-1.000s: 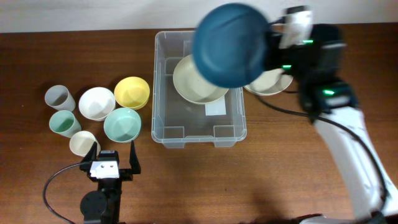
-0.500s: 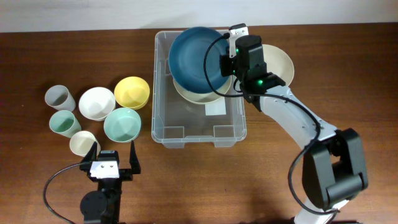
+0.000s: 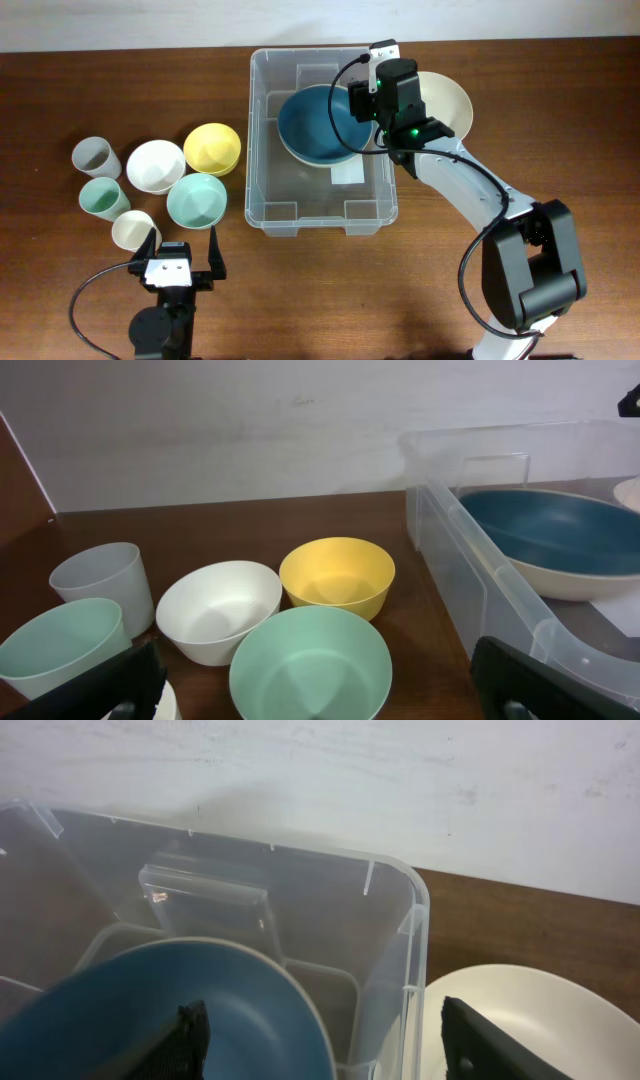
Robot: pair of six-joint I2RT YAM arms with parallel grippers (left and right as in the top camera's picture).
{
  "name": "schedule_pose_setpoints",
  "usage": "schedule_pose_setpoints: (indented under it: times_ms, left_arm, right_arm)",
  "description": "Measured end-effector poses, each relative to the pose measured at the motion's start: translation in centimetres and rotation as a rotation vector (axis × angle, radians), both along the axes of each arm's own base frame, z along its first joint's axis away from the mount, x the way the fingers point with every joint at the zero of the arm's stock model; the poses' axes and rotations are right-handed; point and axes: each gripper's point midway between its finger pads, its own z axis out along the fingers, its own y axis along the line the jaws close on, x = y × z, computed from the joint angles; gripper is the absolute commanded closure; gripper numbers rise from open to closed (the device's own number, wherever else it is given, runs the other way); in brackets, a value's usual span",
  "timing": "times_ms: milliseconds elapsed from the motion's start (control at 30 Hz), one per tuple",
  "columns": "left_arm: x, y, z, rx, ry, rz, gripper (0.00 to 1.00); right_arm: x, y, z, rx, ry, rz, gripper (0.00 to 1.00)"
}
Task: Pack container
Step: 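Lift the blue plate and place it onto the cream bowl in the bin, then move the right gripper to the remaining cream plate and grasp its rim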
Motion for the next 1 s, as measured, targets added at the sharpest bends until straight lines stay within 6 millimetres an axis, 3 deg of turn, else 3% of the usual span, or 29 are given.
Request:
schedule_pose_setpoints:
  times_ms: [200, 333, 467, 533, 600, 800, 900, 1000]
  left_arm:
    - [0.0, 0.0, 0.0, 0.0, 0.0, 0.0, 0.01]
    - [0.0, 0.0, 0.0, 0.0, 0.0, 0.0, 0.0]
    - [0.0, 0.0, 0.0, 0.0, 0.0, 0.0, 0.0]
    - [0.0, 0.0, 0.0, 0.0, 0.0, 0.0, 0.0]
    - [0.0, 0.0, 0.0, 0.0, 0.0, 0.0, 0.0]
    - [0.0, 0.0, 0.0, 0.0, 0.0, 0.0, 0.0]
    - [0.0, 0.0, 0.0, 0.0, 0.0, 0.0, 0.0]
    - [0.0, 0.0, 0.0, 0.0, 0.0, 0.0, 0.0]
  right_arm:
    - [0.0, -0.1, 0.2, -0.002, 0.001, -0.002, 0.3]
    - [-0.8, -1.6, 1.5, -0.039, 0.017, -0.056, 0.3]
    - [-1.4, -4.9, 6.0, -0.08, -0.01, -0.167, 0.3]
    - [-2.0, -8.3, 7.9, -0.107, 0.003, -0.247, 0.3]
    - [-2.3, -12.0, 8.3, -0.107, 0.027, -0.334, 0.31]
    - [-3.0, -21.2, 5.3, -0.009, 0.16, -0.481, 0.34]
    - [-2.8, -24.2, 2.8, 0.078, 0.221, -0.492, 0.34]
    - [-2.6, -25.6, -1.3, 0.142, 0.318, -0.486, 0.34]
